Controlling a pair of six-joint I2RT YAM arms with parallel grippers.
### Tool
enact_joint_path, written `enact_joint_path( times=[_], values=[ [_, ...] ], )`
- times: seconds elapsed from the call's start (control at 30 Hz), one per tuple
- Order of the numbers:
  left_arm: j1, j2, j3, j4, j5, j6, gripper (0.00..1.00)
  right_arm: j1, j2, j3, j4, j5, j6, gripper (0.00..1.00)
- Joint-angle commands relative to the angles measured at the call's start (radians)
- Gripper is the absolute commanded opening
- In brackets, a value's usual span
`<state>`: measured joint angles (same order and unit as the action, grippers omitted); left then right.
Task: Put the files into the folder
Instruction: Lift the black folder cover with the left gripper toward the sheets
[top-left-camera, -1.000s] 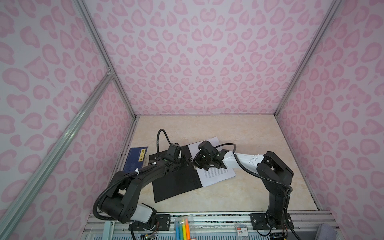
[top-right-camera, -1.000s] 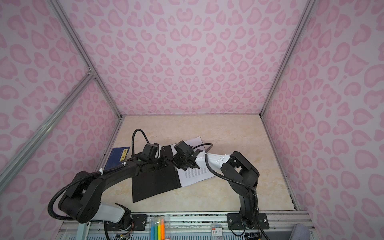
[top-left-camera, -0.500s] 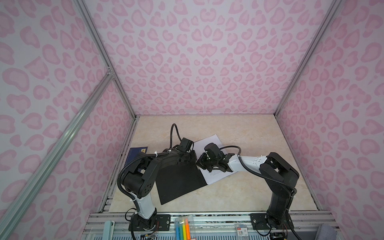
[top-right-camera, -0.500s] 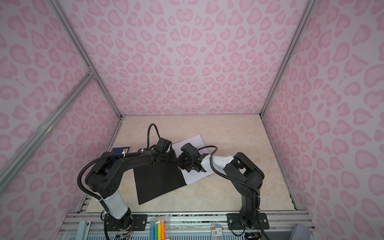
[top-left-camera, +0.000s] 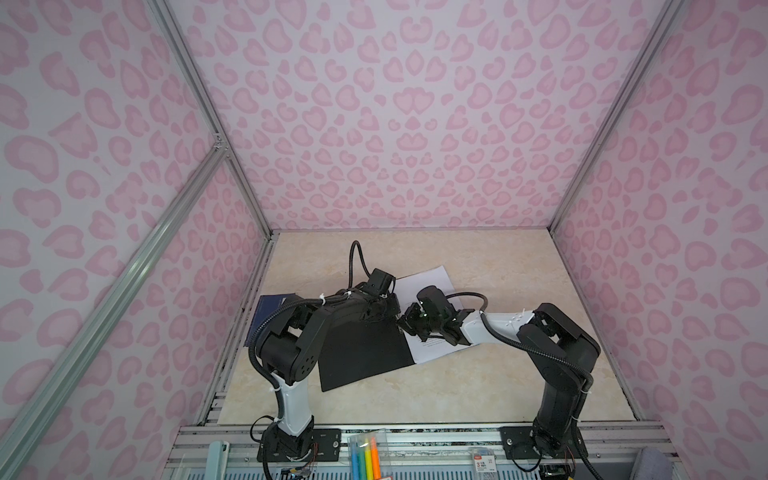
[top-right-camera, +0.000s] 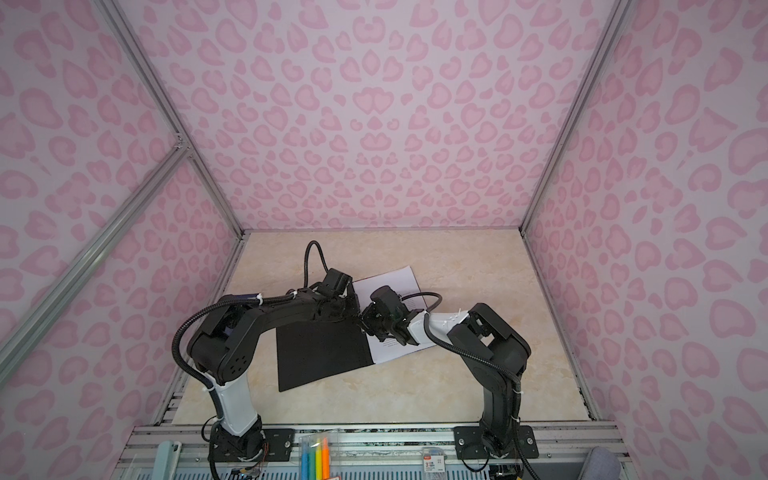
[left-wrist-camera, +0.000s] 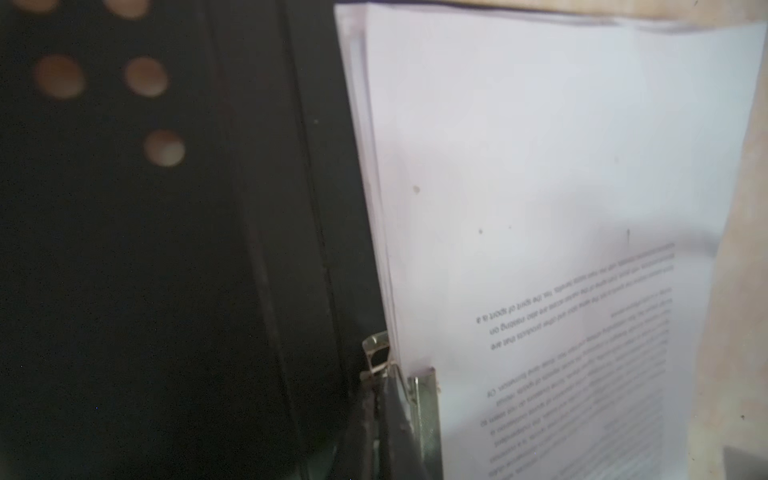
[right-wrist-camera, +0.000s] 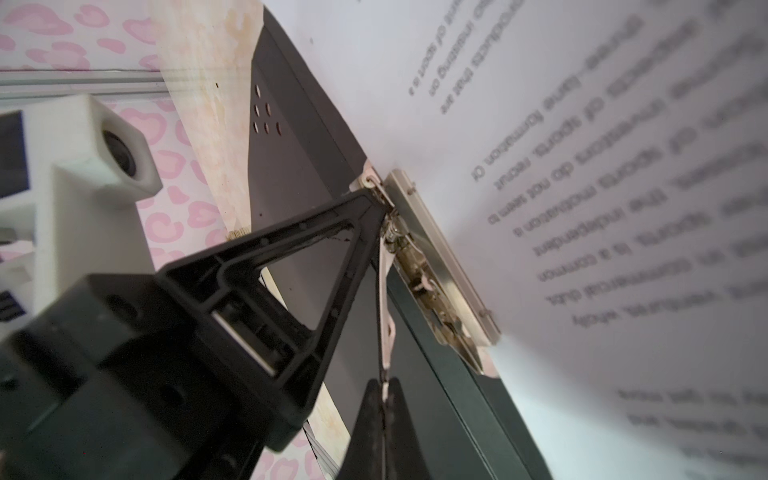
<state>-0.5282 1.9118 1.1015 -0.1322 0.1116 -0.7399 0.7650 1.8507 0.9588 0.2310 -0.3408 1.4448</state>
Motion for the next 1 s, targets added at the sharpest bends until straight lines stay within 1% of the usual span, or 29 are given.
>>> enact_joint_path(
  times=[0.0,0.13,0.3,0.5,0.6,0.77,0.87,0.97],
  values=[
    [0.004,0.042,0.002,-0.11,-0.09,0.011,0.03,-0.003,0.006,-0.031,-0.035,-0.026,-0.004,0.0],
    [0.003,0.054,0.001,-0.112,-0.112,-0.001,0.03,-0.018,-0.007,-0.075,-0.039,-0.02,-0.017,0.0],
    [0.003,0.056,-0.002,-0.125,-0.139,-0.014,0.03,-0.027,-0.017,-0.105,-0.086,0.003,-0.053,0.0],
    [0.003,0.062,0.002,-0.132,-0.146,-0.019,0.03,-0.031,0.03,-0.136,-0.095,0.017,-0.068,0.0],
    [0.003,0.066,0.008,-0.136,-0.144,-0.017,0.03,-0.032,0.045,-0.144,-0.117,0.047,-0.072,0.0],
    [0.005,0.062,0.008,-0.136,-0.143,-0.024,0.03,-0.025,0.055,-0.11,-0.232,0.123,-0.113,0.0],
    [0.005,0.06,0.006,-0.135,-0.142,-0.029,0.03,-0.024,0.064,-0.098,-0.269,0.161,-0.134,0.0],
    [0.005,0.063,0.001,-0.125,-0.129,-0.041,0.03,-0.021,0.092,-0.047,-0.35,0.192,-0.182,0.0]
  ],
)
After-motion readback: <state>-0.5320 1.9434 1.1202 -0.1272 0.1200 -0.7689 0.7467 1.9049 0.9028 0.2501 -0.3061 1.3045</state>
